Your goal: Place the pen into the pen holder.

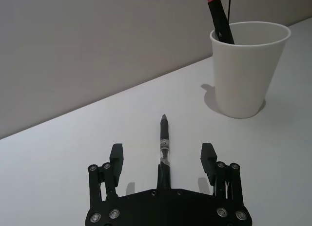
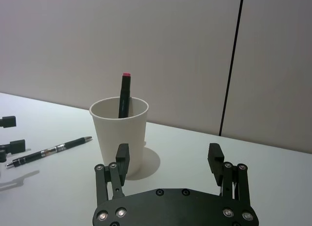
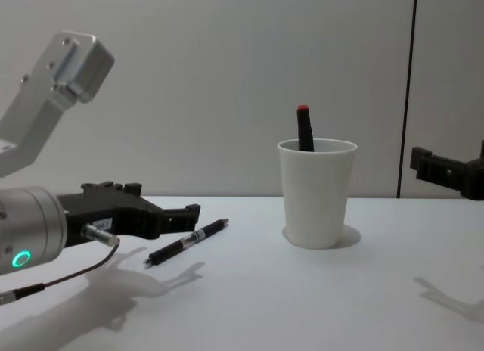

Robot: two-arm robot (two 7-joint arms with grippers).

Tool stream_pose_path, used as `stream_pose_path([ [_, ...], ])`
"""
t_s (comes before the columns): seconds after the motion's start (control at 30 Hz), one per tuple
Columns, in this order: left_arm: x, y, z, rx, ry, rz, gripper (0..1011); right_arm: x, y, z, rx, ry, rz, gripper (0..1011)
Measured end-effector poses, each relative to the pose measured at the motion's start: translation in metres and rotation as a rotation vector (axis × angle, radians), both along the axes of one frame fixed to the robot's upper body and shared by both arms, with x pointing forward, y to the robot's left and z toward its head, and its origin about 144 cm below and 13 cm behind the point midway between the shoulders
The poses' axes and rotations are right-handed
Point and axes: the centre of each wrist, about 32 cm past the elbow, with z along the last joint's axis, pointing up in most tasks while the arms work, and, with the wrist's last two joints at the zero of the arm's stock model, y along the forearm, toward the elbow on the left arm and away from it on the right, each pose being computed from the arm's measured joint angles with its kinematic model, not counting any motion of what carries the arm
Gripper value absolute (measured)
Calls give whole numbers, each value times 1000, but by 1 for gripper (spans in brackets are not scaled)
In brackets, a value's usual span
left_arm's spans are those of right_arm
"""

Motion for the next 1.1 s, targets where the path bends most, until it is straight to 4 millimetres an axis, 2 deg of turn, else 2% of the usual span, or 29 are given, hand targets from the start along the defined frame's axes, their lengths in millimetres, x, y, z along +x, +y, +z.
stream_pose_path([
  [0.47, 19, 2, -12, 7, 51, -25, 1000, 0, 0, 0, 0, 0, 0, 1001],
  [1.1, 30, 3, -27, -2, 101, -28, 1000, 0, 0, 0, 0, 0, 0, 1001],
])
